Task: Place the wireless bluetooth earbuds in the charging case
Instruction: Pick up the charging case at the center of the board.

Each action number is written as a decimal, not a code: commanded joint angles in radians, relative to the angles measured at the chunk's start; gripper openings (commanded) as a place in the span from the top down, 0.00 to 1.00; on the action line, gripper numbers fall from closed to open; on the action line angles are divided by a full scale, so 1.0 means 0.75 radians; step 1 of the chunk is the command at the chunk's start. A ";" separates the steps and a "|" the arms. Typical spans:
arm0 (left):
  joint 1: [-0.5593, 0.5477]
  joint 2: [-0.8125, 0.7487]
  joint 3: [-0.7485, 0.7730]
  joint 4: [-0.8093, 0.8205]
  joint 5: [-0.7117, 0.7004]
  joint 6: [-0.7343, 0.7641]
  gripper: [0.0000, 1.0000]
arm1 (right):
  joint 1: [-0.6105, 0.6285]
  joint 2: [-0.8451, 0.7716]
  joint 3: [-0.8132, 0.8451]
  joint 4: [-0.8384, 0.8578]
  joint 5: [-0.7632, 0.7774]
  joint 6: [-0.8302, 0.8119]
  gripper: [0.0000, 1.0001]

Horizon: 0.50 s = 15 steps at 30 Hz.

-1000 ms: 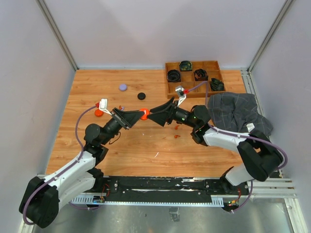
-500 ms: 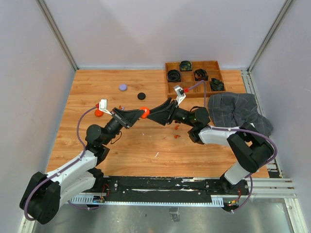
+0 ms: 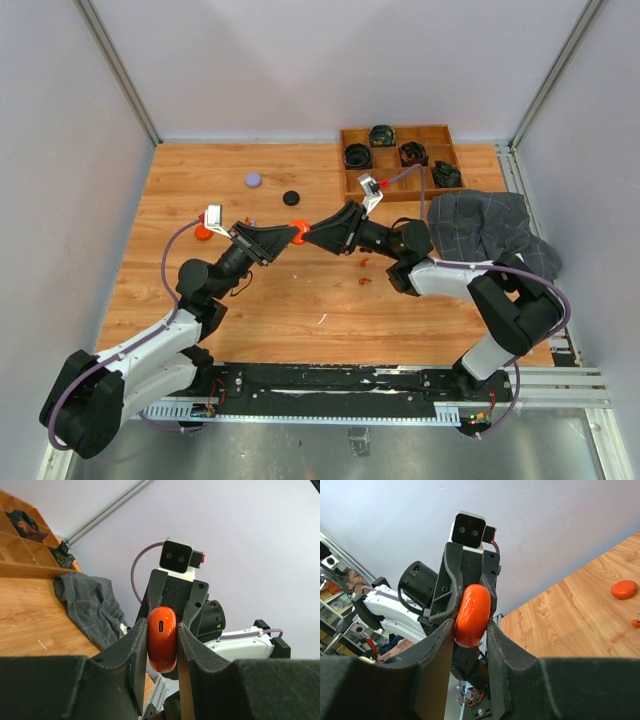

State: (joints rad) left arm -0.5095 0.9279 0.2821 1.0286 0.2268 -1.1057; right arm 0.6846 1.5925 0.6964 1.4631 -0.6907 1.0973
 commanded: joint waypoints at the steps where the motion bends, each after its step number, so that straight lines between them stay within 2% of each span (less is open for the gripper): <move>1: -0.019 -0.008 -0.011 0.038 -0.011 0.017 0.99 | -0.011 -0.002 0.046 0.110 -0.044 0.004 0.71; 5: -0.020 -0.027 -0.036 0.038 -0.004 0.031 0.91 | -0.014 -0.014 0.044 0.106 -0.073 0.001 0.82; 8: -0.020 -0.068 -0.058 0.033 -0.015 0.057 0.80 | -0.026 -0.028 0.041 0.080 -0.103 -0.003 0.88; 15: -0.019 -0.163 0.005 -0.138 0.062 0.223 0.55 | -0.062 -0.080 0.054 -0.067 -0.208 -0.035 0.93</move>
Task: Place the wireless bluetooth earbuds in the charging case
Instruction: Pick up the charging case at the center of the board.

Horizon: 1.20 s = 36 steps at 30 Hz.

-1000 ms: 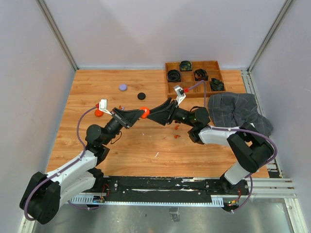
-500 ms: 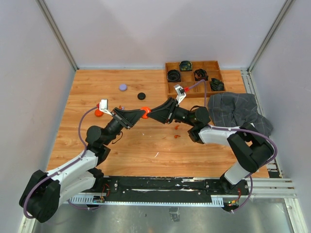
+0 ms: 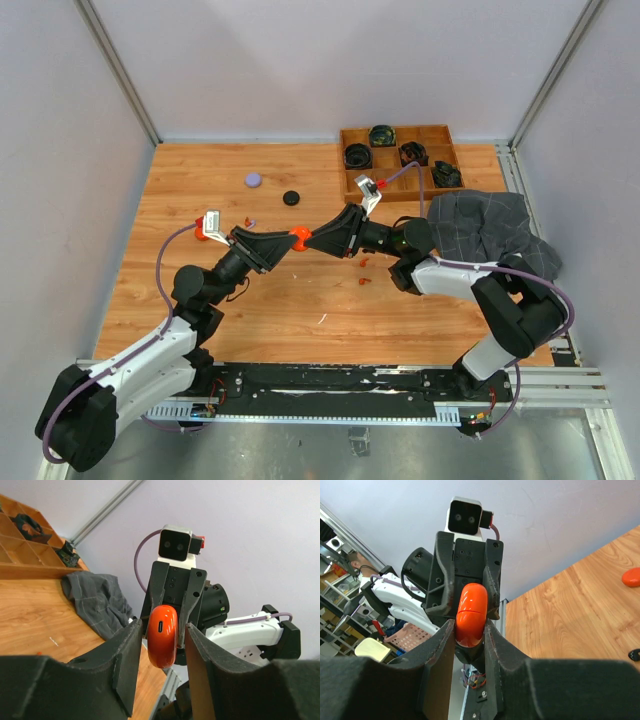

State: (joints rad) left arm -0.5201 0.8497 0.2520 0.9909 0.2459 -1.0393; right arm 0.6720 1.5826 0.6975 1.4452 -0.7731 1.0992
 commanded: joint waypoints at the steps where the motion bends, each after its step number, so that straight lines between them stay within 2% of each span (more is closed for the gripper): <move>1: -0.004 -0.078 0.057 -0.128 0.044 0.160 0.52 | -0.051 -0.082 0.056 -0.081 -0.120 -0.049 0.93; 8: -0.004 -0.190 0.177 -0.503 0.107 0.411 0.38 | -0.081 -0.201 0.114 -0.564 -0.297 -0.280 0.93; 11: -0.004 -0.217 0.282 -0.750 0.137 0.560 0.34 | -0.087 -0.257 0.160 -0.837 -0.363 -0.434 0.94; 17: -0.004 -0.164 0.522 -1.150 0.311 0.864 0.30 | -0.091 -0.370 0.389 -1.683 -0.365 -0.945 0.97; 20: -0.004 -0.105 0.624 -1.292 0.411 0.982 0.30 | -0.093 -0.369 0.510 -1.999 -0.366 -1.132 0.98; 26: -0.004 0.027 0.756 -1.464 0.616 1.155 0.31 | -0.092 -0.370 0.692 -2.445 -0.383 -1.408 0.98; 29: -0.004 0.095 0.802 -1.491 0.724 1.193 0.32 | -0.089 -0.366 0.769 -2.588 -0.361 -1.500 0.98; 36: -0.004 0.239 0.881 -1.494 0.940 1.217 0.45 | -0.055 -0.333 0.889 -2.833 -0.296 -1.691 0.98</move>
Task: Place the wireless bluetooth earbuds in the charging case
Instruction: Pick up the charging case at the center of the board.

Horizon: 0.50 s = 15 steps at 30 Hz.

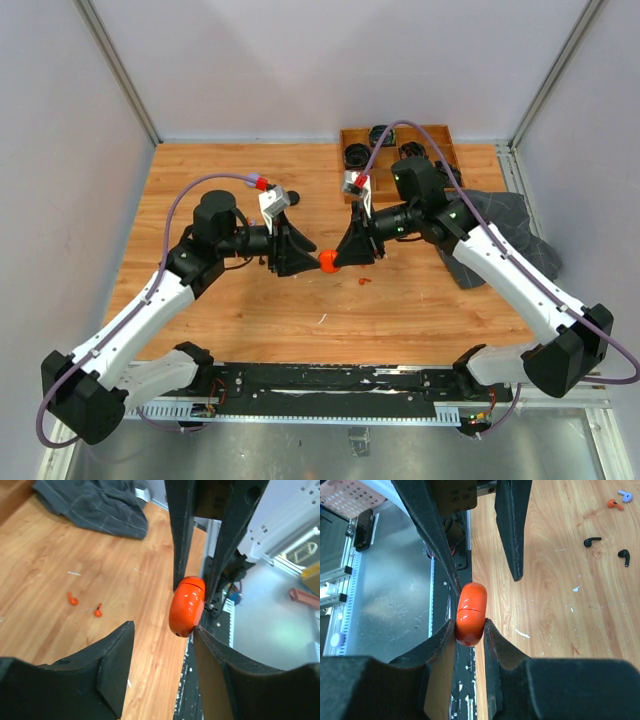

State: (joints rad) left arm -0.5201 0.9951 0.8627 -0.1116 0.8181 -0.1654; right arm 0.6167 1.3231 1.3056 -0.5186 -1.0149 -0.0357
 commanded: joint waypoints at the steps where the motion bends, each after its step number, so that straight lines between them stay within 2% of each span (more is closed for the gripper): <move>1: -0.004 0.063 0.075 -0.024 0.202 0.051 0.47 | 0.025 0.019 0.088 -0.232 0.028 -0.196 0.97; 7: -0.004 0.132 0.080 0.027 0.340 0.024 0.50 | 0.065 0.071 0.152 -0.323 0.051 -0.271 0.97; 15: -0.004 0.167 0.071 0.053 0.421 -0.002 0.53 | 0.094 0.128 0.208 -0.351 0.067 -0.304 0.98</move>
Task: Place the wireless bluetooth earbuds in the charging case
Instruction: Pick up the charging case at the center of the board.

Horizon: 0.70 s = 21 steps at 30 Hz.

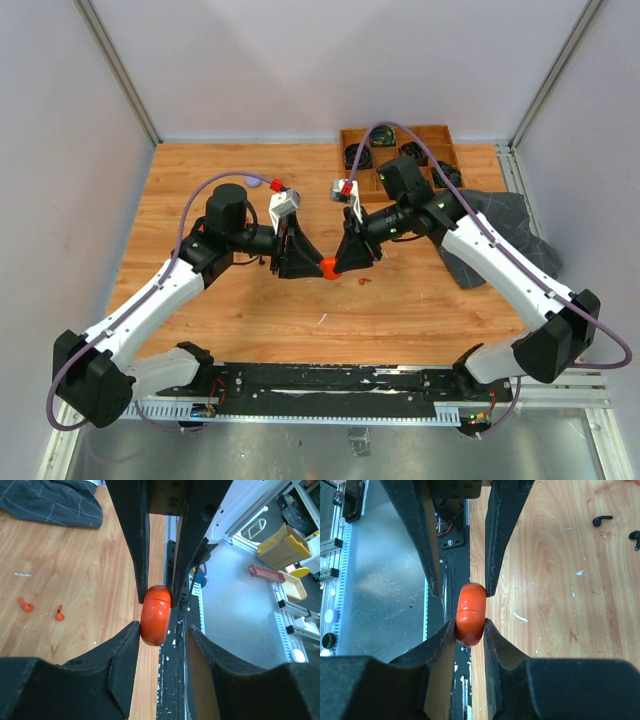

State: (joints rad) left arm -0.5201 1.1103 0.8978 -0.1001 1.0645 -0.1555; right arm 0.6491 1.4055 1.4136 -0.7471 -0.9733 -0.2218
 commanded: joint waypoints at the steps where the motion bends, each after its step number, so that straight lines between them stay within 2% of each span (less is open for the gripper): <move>1: -0.004 0.016 0.023 0.041 0.097 -0.018 0.53 | 0.055 0.025 0.070 -0.047 0.014 -0.056 0.98; 8: -0.006 0.050 0.022 0.020 0.110 -0.018 0.56 | 0.084 0.064 0.124 -0.080 0.023 -0.087 0.97; 12: -0.008 0.053 0.024 -0.015 0.117 0.003 0.62 | 0.090 0.073 0.133 -0.083 0.029 -0.087 0.98; 15: -0.008 0.042 0.017 -0.026 0.125 0.015 0.71 | 0.099 0.079 0.139 -0.086 0.038 -0.090 0.97; 17: -0.010 0.030 0.011 -0.024 0.121 0.021 0.80 | 0.101 0.079 0.141 -0.084 0.036 -0.093 0.95; 21: -0.009 0.002 -0.004 -0.013 0.075 0.024 0.97 | 0.102 0.060 0.137 -0.071 0.053 -0.093 0.84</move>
State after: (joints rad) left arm -0.5198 1.1469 0.8974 -0.1154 1.1252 -0.1417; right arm 0.7074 1.4570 1.4822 -0.7990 -0.9543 -0.2684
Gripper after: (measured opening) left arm 0.293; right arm 0.268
